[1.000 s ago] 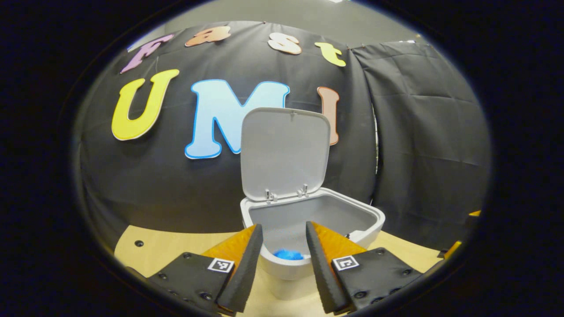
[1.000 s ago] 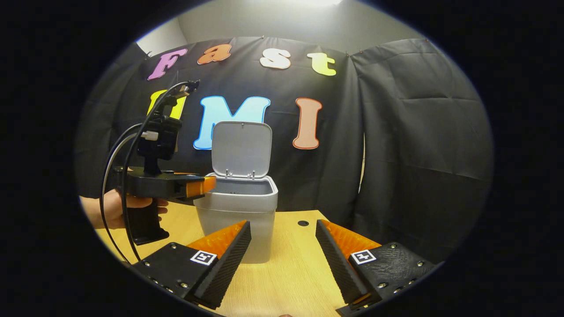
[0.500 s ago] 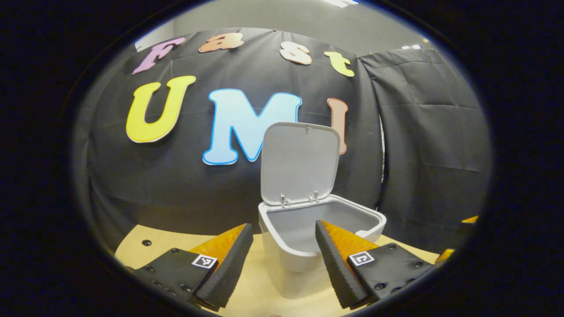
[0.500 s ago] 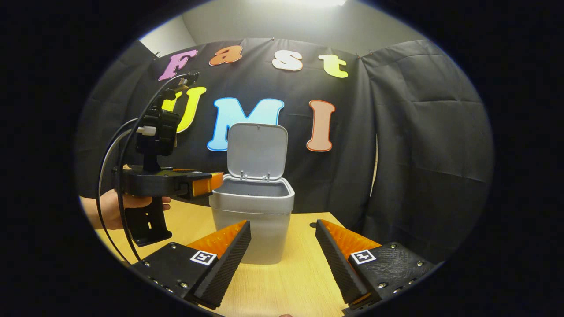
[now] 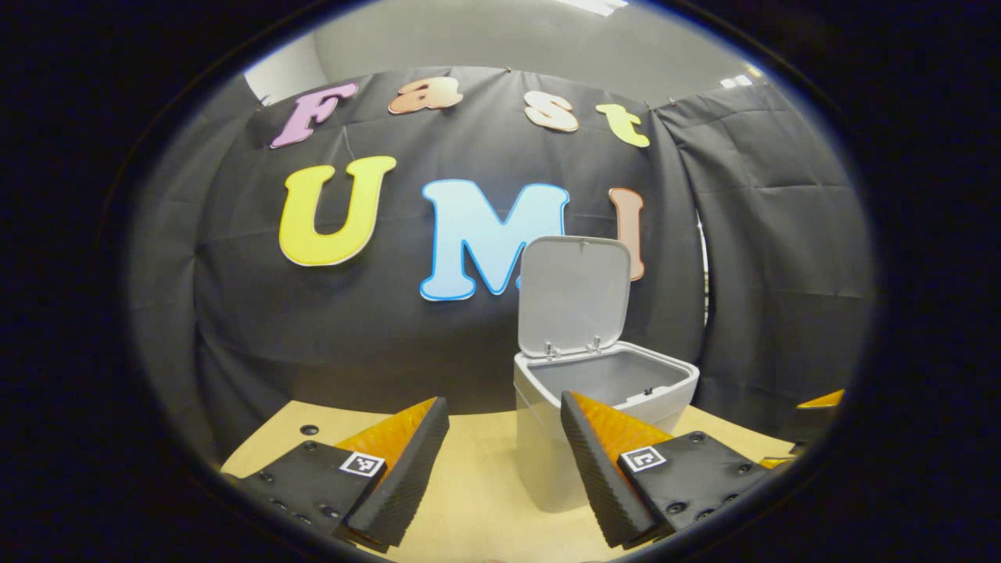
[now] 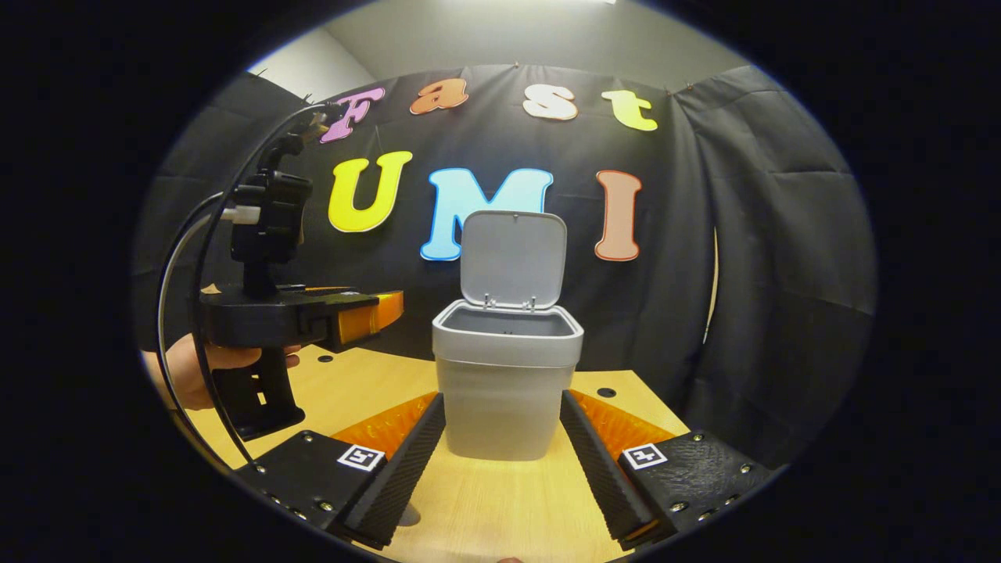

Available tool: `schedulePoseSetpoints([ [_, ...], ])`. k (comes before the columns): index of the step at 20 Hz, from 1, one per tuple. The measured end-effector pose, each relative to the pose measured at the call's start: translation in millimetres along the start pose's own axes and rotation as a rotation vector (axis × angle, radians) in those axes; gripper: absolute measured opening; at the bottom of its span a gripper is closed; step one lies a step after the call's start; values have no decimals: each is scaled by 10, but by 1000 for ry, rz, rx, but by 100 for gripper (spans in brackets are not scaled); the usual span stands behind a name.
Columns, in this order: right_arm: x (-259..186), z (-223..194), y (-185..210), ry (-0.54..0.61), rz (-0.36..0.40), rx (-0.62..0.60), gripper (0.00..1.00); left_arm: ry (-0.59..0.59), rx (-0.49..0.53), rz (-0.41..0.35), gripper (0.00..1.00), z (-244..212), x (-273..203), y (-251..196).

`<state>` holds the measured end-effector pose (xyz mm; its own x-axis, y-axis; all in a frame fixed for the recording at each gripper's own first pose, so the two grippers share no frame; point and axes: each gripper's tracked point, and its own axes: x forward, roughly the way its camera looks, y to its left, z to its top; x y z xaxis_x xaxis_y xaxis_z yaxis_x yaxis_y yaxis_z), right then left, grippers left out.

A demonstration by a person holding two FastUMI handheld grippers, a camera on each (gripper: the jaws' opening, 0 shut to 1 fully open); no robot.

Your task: Press the lid of the desktop garbage bin to open it, pick up the crumpled paper on the desktop and throw it into the bin, then pick up the pop can on the desktop and drop it into the bin, and finally close the garbage bin lid.

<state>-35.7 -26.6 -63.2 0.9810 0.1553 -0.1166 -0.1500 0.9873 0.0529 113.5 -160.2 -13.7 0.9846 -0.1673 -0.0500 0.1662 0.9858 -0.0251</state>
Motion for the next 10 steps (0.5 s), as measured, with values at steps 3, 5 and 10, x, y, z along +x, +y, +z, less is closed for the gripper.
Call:
schedulePoseSetpoints([
  [3,-14,-120,189,41,59,0,95,11,-7,23,96,-69,-207,96],
  [5,-16,-202,309,70,95,-6,95,22,-11,39,96,-101,-347,182],
  [10,-8,-437,630,158,163,0,95,14,17,68,96,-113,-597,412],
])
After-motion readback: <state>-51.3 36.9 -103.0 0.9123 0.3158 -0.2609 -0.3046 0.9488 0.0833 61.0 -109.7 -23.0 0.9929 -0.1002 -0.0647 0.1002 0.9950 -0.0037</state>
